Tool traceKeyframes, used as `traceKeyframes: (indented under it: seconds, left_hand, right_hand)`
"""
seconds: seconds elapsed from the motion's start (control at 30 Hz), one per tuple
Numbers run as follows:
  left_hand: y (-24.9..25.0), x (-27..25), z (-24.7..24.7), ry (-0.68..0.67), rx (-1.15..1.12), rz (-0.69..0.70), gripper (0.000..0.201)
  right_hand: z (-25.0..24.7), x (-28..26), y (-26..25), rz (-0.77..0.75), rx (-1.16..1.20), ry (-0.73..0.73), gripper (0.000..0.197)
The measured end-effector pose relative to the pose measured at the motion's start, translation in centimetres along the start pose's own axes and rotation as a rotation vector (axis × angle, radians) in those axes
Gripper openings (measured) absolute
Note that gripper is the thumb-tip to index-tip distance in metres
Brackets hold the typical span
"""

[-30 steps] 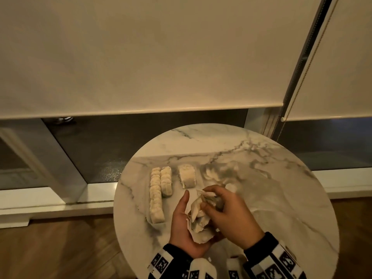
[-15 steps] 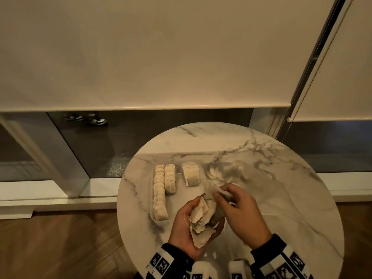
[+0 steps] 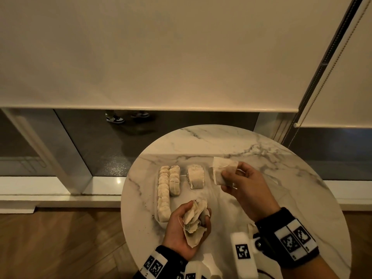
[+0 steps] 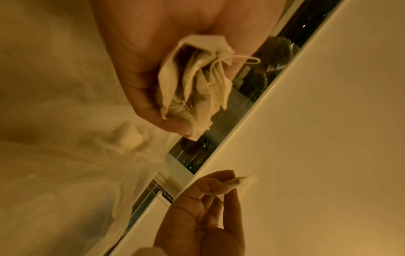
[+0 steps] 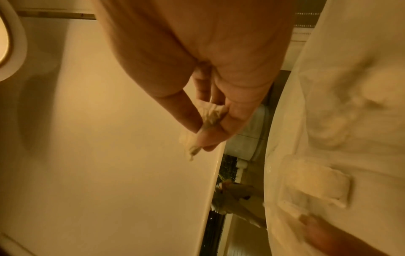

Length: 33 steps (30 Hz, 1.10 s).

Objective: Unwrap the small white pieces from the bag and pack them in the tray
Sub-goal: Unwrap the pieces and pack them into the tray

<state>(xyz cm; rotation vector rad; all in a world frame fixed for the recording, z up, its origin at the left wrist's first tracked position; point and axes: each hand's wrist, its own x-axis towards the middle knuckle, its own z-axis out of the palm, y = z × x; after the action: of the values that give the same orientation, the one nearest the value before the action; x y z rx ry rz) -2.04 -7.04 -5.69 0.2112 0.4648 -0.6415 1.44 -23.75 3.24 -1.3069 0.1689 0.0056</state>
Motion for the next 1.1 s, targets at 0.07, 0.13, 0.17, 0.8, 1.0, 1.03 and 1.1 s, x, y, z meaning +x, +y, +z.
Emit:
traceKeyframes:
  seconds: [0.07,0.13,0.17,0.8,1.0,1.03,1.1]
  left_hand:
    - [0.7,-0.1,-0.4,0.017,-0.036,-0.003,0.027]
    - [1.1,-0.2,-0.6,0.026,-0.067,-0.015,0.026]
    - [1.3,-0.2,-0.7,0.026,-0.075,-0.02,0.025]
    - [1.1,-1.5,-0.7,0.07,-0.062,-0.067,0.021]
    - [1.3,-2.3,-0.7,0.055,-0.081,-0.113,0.025]
    - [1.4,-2.3,-0.7,0.059,-0.075,-0.106,0.026]
    - [1.5,-2.3,-0.9,0.06,-0.073,-0.093,0.028]
  right_hand:
    - [0.7,1.4,0.0,0.039,0.007,-0.006,0.02]
    - [1.6,2.8,0.3,0.074,-0.026,0.002,0.02]
    - [2.0,3.3,0.5,0.086,-0.057,0.004,0.018]
    - [3.7,11.3,5.1,0.205,-1.131,-0.291,0.01]
    - [4.6,11.7,5.8,0.325,-1.174,-0.384,0.005]
    - [4.7,11.8,5.9,0.31,-1.223,-0.392,0.005]
    - [5.1,12.0,6.0,0.265,-1.345,-0.409,0.01]
